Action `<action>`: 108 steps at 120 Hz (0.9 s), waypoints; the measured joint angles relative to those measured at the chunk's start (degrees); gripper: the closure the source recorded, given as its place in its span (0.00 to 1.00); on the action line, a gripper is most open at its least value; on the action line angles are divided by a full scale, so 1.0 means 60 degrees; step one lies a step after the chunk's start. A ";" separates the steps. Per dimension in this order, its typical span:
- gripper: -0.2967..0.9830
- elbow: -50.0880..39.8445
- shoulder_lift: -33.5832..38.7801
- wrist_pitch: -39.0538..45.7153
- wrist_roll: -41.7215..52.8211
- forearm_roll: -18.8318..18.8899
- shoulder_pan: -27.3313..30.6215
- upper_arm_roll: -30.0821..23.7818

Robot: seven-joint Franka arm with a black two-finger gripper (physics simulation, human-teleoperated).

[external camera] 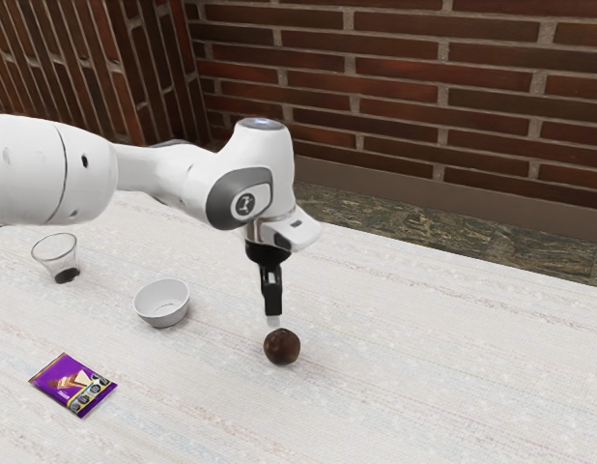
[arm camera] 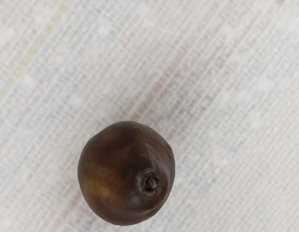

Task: Place the pear in the bowl.

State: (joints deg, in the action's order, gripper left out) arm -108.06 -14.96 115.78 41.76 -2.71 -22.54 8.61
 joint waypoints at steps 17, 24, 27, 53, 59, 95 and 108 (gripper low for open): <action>0.23 -0.0048 -0.0630 0.0594 0.0332 -0.0250 -0.0010 0.0000; 0.23 -0.0034 -0.0843 0.0747 0.0444 -0.0310 -0.0023 0.0000; 0.23 -0.0029 -0.0934 0.0800 0.0490 -0.0329 -0.0018 0.0000; 0.23 0.0054 -0.1803 0.1177 0.0826 -0.0753 0.0020 0.0000; 0.24 0.0059 -0.1964 0.1264 0.0888 -0.0829 0.0008 0.0000; 0.48 0.0059 -0.1816 0.1525 0.1205 -0.0833 0.0023 0.0063; 0.52 -0.0015 -0.1018 0.1450 0.1331 -0.0774 0.0196 0.0076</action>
State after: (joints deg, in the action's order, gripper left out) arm -108.15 -21.07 124.48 49.74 -7.36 -21.37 9.06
